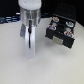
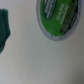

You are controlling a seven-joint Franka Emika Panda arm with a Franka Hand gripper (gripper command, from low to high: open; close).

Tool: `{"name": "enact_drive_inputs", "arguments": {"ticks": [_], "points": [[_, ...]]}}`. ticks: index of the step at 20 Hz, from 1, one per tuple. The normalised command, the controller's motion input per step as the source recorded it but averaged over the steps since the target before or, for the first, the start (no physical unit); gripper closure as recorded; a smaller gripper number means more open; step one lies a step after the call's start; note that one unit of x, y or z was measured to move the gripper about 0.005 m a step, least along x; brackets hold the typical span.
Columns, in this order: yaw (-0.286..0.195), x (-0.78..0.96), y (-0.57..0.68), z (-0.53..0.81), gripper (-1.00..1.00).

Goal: Open the kcup holder, insert the kcup into the holder, and close the kcup holder

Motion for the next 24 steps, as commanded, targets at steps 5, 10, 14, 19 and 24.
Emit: {"name": "enact_drive_inputs", "arguments": {"ticks": [5,10,14,19,24], "points": [[-0.13,0.0,0.0,-0.2,-1.0],[-0.013,-0.25,0.12,-0.01,-1.0],[-0.062,-0.49,0.15,0.0,-1.0],[-0.046,-0.31,0.06,0.0,-1.0],[-0.183,-0.02,-0.11,-0.22,-1.0]]}}
